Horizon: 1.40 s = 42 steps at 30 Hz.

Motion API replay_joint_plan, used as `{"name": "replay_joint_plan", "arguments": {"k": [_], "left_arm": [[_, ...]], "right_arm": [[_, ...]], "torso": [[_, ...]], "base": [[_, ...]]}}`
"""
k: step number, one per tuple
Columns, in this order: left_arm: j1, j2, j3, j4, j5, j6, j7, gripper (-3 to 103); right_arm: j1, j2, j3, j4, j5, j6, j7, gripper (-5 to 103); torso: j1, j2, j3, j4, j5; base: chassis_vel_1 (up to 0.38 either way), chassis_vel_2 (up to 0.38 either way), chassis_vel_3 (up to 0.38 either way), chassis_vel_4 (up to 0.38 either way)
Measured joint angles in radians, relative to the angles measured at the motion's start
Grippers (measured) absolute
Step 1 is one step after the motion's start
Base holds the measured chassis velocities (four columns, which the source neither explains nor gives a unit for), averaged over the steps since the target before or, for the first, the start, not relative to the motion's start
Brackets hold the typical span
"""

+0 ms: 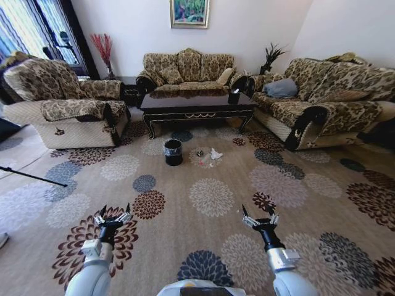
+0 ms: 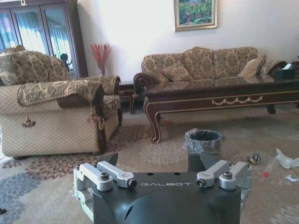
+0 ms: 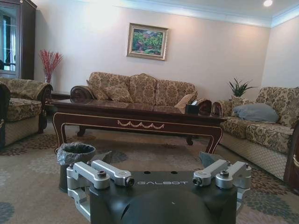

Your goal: Move to the front of the table and pick up the trash from the floor, then place it into the trash bin.

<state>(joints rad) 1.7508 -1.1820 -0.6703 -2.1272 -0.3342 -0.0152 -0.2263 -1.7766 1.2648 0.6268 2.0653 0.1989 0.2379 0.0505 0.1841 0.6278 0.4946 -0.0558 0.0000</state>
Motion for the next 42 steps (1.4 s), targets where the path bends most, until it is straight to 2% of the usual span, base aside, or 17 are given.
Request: {"name": "replay_joint_plan", "arguments": {"k": [6,15,42], "left_arm": [[-0.011,-0.001,0.011,-0.035,0.035,-0.005,-0.002,100],[-0.032,-0.009,0.031,-0.042,0.103,-0.020,0.006,100],[-0.024,-0.020,0.028,-0.033,0.071,-0.006,-0.002,100]], "right_arm": [[0.015,0.001,0.001,0.001,0.004,0.032,0.007,100],[0.022,0.003,-0.001,0.000,0.005,0.039,0.005,100],[0.014,0.012,-0.004,-0.005,-0.009,0.032,-0.001,100]], "torso": [[-0.011,-0.026,-0.016,0.0000,0.0000],[-0.025,-0.059,-0.035,-0.0001,0.0000],[-0.069,-0.170,-0.101,0.0000,0.0000]], "base": [[0.000,0.000,0.000,0.000],[0.000,0.000,0.000,0.000],[0.000,0.000,0.000,0.000]]}}
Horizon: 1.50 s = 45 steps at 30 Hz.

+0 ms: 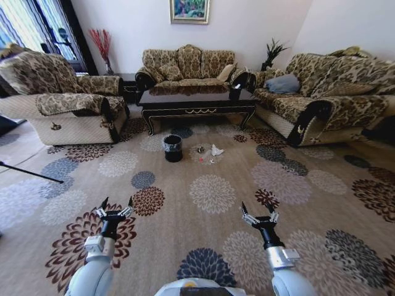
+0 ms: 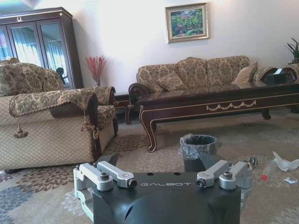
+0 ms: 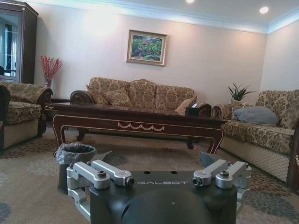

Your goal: Move to the front of the table and pick up the trash from the floor, then place it into the trash bin.

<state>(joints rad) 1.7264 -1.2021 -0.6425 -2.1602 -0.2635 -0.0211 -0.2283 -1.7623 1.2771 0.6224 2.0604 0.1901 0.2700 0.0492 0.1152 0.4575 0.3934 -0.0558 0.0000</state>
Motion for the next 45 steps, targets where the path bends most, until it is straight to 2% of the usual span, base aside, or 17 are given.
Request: {"name": "replay_joint_plan", "arguments": {"k": [37,40,45], "left_arm": [[0.029,-0.010,0.014,-0.017,-0.001,0.002,0.002,100],[0.034,-0.011,0.017,-0.041,-0.044,0.033,-0.003,100],[0.020,-0.009,0.014,-0.050,-0.056,0.055,-0.009,100]], "right_arm": [[-0.013,-0.006,0.007,0.005,-0.003,0.001,-0.007,100],[-0.014,-0.005,0.007,0.005,-0.002,0.001,-0.007,100],[-0.012,-0.006,0.005,0.010,0.001,0.002,-0.007,100]], "torso": [[-0.052,-0.147,-0.096,0.0001,0.0000],[-0.056,-0.164,-0.108,0.0001,0.0001],[-0.062,-0.184,-0.122,0.0000,0.0000]], "base": [[0.000,0.000,0.000,0.000],[0.000,0.000,0.000,0.000],[0.000,0.000,0.000,0.000]]}}
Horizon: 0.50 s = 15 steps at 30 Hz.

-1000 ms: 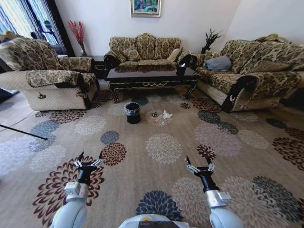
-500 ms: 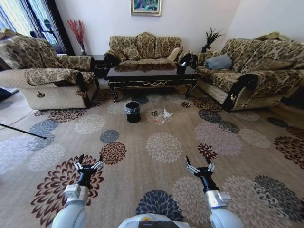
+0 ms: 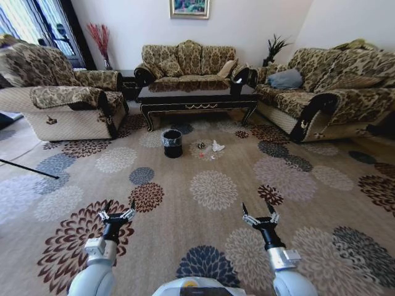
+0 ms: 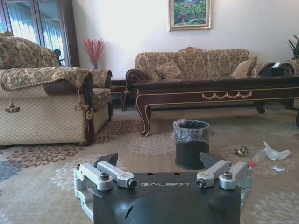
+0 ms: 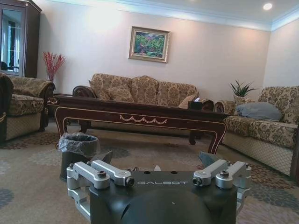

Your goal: Move to the front of the table and pick up the trash from the floor, then place it into the trash bin.

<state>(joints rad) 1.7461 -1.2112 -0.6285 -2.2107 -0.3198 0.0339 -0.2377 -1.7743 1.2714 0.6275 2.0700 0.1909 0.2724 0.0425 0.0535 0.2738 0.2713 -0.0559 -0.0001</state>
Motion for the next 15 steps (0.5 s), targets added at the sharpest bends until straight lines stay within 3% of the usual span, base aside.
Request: {"name": "replay_joint_plan", "arguments": {"k": [15], "left_arm": [[0.006,-0.005,-0.008,0.013,0.026,-0.013,0.001,100]], "right_arm": [[0.004,0.008,0.000,0.002,0.005,0.003,0.000,100]], "torso": [[-0.018,-0.054,-0.036,0.0001,0.0001]], "base": [[0.000,0.000,0.000,0.000]]}}
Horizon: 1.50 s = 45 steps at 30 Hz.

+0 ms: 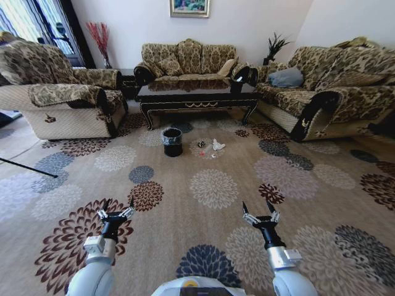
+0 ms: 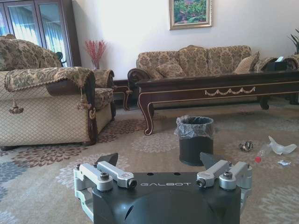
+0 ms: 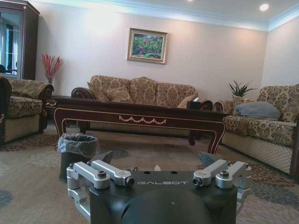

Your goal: Move to the front of the table and pick up the trash from the floor, then place it into the trash bin.

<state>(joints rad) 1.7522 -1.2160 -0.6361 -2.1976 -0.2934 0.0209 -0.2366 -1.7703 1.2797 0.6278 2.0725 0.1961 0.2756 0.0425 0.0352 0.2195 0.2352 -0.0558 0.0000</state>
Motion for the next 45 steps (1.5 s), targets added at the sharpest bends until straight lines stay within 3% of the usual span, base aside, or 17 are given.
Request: {"name": "replay_joint_plan", "arguments": {"k": [45], "left_arm": [[0.000,-0.017,0.012,0.015,0.018,-0.012,0.002,100]], "right_arm": [[-0.018,0.015,-0.001,-0.021,-0.014,0.012,-0.005,100]], "torso": [[-0.035,-0.178,-0.143,0.0000,0.0000]], "base": [[0.000,0.000,0.000,0.000]]}}
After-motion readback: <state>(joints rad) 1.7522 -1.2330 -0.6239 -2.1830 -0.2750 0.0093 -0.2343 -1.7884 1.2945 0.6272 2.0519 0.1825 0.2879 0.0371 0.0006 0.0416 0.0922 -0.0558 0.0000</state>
